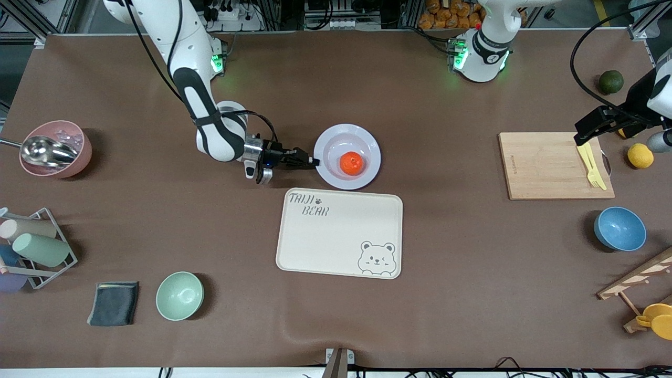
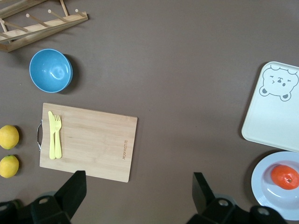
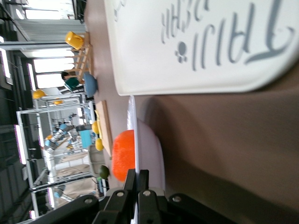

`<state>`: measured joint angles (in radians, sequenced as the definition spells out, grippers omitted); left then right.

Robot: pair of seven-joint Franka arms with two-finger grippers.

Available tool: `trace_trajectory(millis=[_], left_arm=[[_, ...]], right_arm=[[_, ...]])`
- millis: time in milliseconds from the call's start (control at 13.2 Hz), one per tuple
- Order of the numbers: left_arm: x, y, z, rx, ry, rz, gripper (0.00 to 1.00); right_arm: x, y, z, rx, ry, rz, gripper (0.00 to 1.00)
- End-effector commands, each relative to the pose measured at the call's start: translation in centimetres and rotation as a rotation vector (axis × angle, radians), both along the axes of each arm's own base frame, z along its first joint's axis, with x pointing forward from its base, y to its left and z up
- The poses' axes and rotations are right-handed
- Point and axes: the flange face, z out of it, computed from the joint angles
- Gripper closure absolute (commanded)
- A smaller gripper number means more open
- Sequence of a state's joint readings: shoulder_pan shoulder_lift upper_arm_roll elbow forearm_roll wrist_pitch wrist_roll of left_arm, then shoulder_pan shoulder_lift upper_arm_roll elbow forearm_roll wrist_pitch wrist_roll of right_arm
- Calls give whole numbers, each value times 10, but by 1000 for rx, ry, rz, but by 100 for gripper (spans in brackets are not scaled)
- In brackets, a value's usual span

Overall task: Place orange and plate with both arms
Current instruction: 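Slide the white plate with the right gripper toward the bear tray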

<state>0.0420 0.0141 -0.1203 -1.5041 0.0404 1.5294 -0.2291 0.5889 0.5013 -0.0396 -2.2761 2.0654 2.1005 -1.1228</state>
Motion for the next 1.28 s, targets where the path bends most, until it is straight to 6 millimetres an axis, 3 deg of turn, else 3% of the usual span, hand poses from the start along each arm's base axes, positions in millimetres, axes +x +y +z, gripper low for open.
trace_trajectory(millis=[0,226,528,679,830,981,1208], left_arm=[[-6,1,4,-12,2,-6,0],[-7,2,3,-7,3,-4,0],[-5,2,1,-6,7,-4,0],[-3,2,1,-8,2,-2,0],[-3,2,1,-7,-2,-2,0],[-2,4,2,3,-4,-3,0],[3,4,-1,0,1,0,0]], right_arm=[[6,3,28,69,27,-60,100],[9,9,43,106,63,-84,100],[30,-14,54,119,43,-142,100],[41,-13,60,129,26,-149,100],[70,-11,68,140,-13,-170,100],[115,-14,56,149,-39,-207,100],[157,-10,25,147,-69,-215,100]])
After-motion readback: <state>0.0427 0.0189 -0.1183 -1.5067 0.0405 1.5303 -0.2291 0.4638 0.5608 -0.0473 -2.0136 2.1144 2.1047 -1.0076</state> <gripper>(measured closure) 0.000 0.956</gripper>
